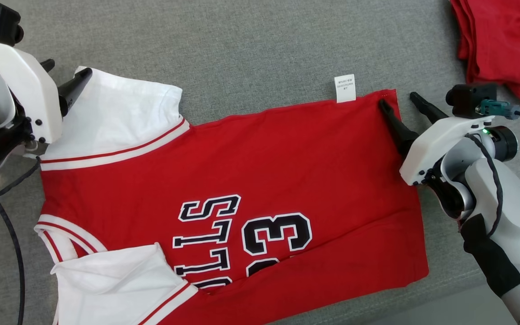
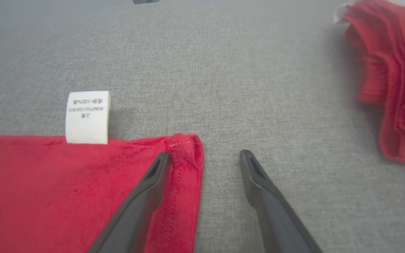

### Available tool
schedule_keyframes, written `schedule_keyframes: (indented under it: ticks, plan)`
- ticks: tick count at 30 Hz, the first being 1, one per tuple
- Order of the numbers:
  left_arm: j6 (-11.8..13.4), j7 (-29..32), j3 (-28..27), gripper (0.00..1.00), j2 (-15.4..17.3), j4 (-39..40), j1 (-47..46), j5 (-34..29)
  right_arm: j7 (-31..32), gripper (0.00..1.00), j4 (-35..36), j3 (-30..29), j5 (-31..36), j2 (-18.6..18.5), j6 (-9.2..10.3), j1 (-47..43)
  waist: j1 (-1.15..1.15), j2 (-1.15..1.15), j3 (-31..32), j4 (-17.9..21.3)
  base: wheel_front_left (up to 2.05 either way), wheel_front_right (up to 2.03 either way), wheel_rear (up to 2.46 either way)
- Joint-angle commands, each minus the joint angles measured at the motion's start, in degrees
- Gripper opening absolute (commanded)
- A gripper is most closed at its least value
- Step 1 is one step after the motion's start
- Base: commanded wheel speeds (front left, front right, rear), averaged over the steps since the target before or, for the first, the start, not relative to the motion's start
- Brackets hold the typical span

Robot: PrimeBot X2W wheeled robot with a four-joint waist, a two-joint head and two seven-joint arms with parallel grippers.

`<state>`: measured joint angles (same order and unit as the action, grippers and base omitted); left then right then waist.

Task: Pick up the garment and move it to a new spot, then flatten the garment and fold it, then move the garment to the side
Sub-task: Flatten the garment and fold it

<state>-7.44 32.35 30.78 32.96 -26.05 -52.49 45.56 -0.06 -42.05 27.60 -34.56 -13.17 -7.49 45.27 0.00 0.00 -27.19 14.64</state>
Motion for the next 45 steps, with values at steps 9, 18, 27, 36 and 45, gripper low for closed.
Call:
schedule_keyframes:
  ticks: [9, 18, 27, 36, 45]
  plan:
    - [-0.07, 3.68, 3.55, 1.00, 1.42, -2.72, -3.99, 4.48, -2.14, 1.00, -2.28, 5.36, -2.84, -0.49, -0.02, 3.49, 0.00, 0.00, -1.81, 1.38, 0.00, 0.00, 0.00]
    - [-0.07, 3.19, 6.30, 0.00, 1.00, -4.16, -4.91, 6.53, -3.72, 1.00, -4.05, 8.36, -5.23, -0.95, -0.01, 4.96, 0.00, 0.00, -2.43, 1.50, 0.00, 0.00, 0.00]
    - [-0.05, 0.57, 7.52, 0.00, 1.99, -4.12, -5.50, 8.64, -4.89, 1.00, -5.88, 10.62, -7.04, -1.44, -0.01, 5.91, 0.00, 0.00, -2.31, 0.93, 0.00, 0.00, 0.00]
    - [-0.05, -2.20, 9.77, 0.00, 2.21, -3.58, -6.17, 9.86, -4.57, 1.00, -6.61, 13.20, -8.76, -2.41, -0.01, 6.97, 0.00, 0.00, -1.89, -0.31, 0.00, 0.00, 0.00]
    - [-0.05, -3.55, 12.03, 0.00, 2.37, -3.68, -6.92, 10.60, -1.98, 0.94, -6.21, 17.51, -10.60, -2.46, -0.09, 8.36, 0.00, 0.00, -1.90, -1.02, 0.00, 0.00, 0.00]
